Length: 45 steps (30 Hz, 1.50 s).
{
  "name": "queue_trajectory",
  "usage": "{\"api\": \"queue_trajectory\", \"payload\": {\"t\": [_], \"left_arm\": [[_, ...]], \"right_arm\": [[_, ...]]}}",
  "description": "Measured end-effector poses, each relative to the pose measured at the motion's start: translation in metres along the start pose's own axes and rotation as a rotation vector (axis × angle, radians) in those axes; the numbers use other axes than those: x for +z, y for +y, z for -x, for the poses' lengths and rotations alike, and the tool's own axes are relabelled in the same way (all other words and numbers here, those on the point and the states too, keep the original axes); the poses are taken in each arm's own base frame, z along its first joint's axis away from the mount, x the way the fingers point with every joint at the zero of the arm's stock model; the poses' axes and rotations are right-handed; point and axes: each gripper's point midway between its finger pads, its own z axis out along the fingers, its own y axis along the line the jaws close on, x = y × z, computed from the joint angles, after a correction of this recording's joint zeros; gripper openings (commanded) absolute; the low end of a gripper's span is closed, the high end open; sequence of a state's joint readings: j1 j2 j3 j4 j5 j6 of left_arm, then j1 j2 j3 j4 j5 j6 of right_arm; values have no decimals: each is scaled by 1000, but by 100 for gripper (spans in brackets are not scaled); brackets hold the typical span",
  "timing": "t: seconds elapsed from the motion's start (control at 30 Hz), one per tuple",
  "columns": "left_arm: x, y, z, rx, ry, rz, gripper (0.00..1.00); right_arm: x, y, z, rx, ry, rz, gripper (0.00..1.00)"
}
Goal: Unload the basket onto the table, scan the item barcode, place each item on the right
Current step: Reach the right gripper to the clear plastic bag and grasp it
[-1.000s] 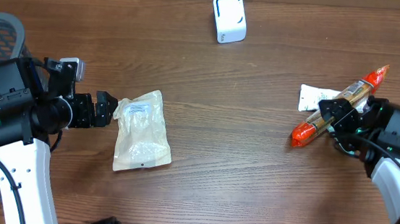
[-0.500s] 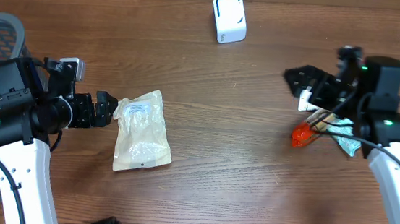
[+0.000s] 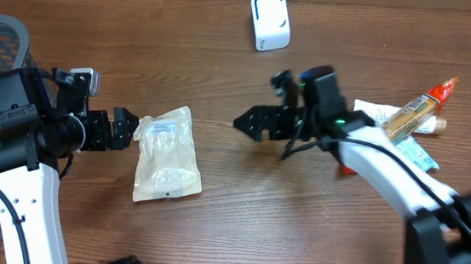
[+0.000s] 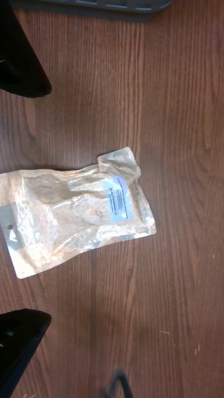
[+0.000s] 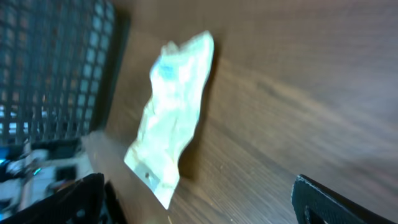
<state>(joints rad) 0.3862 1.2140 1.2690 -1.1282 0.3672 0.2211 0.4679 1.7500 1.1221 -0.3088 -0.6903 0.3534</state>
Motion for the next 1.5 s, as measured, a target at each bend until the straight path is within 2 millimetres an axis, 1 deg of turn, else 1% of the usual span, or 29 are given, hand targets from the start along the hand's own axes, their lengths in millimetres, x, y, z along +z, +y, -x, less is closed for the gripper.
{"api": "queue_trajectory", "payload": {"t": [0.03,0.13,0.27,0.37,0.5,0.57,0.77,0.87,1.0,1.03,1.13,1.2,1.23,1.37,1.47,1.5], "left_arm": [[0,0,0,0,0,0,100],[0,0,0,0,0,0,99],[0,0,0,0,0,0,99],[0,0,0,0,0,0,99],[0,0,0,0,0,0,100],[0,0,0,0,0,0,99],[0,0,0,0,0,0,100],[0,0,0,0,0,0,99],[0,0,0,0,0,0,100],[0,0,0,0,0,0,100],[0,0,0,0,0,0,99],[0,0,0,0,0,0,99],[0,0,0,0,0,0,99],[0,0,0,0,0,0,100],[0,0,0,0,0,0,100],[0,0,0,0,0,0,100]], "right_arm": [[12,-2,-8,14,35,17,94],[39,-4,-26,37,108,54,93],[66,7,-48,38,173,96,91],[83,10,-56,53,197,120,91],[107,4,-69,93,223,133,91],[115,9,-71,105,228,149,87],[130,19,-79,99,211,100,76],[138,23,-84,87,197,65,65],[148,26,-90,71,175,9,47],[151,28,-93,62,171,-4,41],[157,30,-100,46,167,-27,22],[160,29,-104,48,171,-40,6],[160,27,-105,52,173,-46,4],[156,15,-103,92,178,-81,4],[144,1,-97,142,181,-118,4],[137,-6,-95,164,182,-152,4]]}}
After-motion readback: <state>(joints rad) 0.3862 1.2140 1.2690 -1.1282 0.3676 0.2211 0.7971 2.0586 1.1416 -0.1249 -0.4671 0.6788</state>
